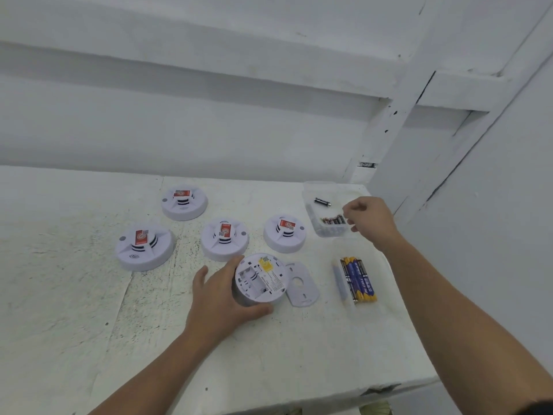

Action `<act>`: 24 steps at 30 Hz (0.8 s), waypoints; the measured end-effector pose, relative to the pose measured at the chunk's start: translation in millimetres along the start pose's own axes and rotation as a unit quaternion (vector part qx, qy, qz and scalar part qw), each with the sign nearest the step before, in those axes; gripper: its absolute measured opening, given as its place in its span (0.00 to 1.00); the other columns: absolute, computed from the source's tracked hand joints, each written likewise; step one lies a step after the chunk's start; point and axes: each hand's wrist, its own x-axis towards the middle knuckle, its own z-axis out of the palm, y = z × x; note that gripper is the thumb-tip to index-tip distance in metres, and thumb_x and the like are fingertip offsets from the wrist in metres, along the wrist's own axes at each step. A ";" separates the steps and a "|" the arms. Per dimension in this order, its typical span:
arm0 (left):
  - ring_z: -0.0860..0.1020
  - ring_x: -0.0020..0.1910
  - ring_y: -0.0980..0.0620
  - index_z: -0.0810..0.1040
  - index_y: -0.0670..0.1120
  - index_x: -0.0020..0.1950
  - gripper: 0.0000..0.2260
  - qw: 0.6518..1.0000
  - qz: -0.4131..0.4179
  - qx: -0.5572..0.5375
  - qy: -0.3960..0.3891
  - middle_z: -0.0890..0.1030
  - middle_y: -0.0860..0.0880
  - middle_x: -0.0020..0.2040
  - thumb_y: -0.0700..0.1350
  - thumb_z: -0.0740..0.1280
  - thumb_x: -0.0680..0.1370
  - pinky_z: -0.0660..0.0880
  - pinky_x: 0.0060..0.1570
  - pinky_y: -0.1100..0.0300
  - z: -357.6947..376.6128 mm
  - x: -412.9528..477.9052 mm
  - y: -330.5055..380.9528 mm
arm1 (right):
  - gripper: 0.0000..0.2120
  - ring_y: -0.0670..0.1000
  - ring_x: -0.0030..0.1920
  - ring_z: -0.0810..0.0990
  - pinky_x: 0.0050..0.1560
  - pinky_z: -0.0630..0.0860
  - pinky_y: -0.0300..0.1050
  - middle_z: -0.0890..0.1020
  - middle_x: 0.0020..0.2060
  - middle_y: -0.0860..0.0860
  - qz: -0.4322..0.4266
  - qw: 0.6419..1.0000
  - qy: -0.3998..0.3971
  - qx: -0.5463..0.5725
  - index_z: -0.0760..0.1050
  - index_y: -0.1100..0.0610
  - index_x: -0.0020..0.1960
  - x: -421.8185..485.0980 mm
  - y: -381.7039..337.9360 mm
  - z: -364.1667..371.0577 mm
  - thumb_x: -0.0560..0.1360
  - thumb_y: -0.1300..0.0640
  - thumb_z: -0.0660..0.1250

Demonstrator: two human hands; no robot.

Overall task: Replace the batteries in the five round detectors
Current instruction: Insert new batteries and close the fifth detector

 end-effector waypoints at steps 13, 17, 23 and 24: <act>0.68 0.56 0.73 0.64 0.63 0.65 0.43 1.000 -0.015 0.019 0.008 0.74 0.69 0.54 0.74 0.71 0.53 0.49 0.72 0.55 1.5 4.0 -0.2 | 0.14 0.48 0.28 0.66 0.25 0.62 0.39 0.68 0.29 0.51 -0.021 0.906 -0.069 -0.418 0.64 0.59 0.31 48.4 -20.9 48.4 0.72 0.71 0.59; 0.66 0.56 0.77 0.61 0.69 0.60 0.38 1.000 -0.013 0.021 0.009 0.73 0.72 0.53 0.72 0.72 0.54 0.48 0.70 0.58 1.6 4.5 0.4 | 0.14 0.48 0.28 0.65 0.27 0.62 0.38 0.67 0.30 0.51 -0.012 0.897 -0.072 -0.436 0.63 0.59 0.31 52.4 -19.2 57.6 0.73 0.70 0.59; 0.65 0.56 0.78 0.61 0.69 0.60 0.37 1.000 -0.017 0.018 0.003 0.71 0.73 0.53 0.72 0.72 0.55 0.47 0.70 0.58 0.1 4.2 1.4 | 0.15 0.48 0.28 0.64 0.25 0.60 0.38 0.67 0.28 0.51 -0.016 0.904 -0.070 -0.422 0.62 0.59 0.30 60.3 -15.0 60.6 0.72 0.71 0.59; 0.65 0.56 0.78 0.61 0.68 0.61 0.38 1.000 -0.017 0.018 0.002 0.71 0.73 0.53 0.72 0.72 0.55 0.47 0.70 0.58 0.1 4.3 1.2 | 0.15 0.48 0.27 0.64 0.25 0.59 0.38 0.66 0.28 0.51 -0.021 0.906 -0.070 -0.416 0.61 0.59 0.30 62.3 -13.2 59.4 0.71 0.72 0.59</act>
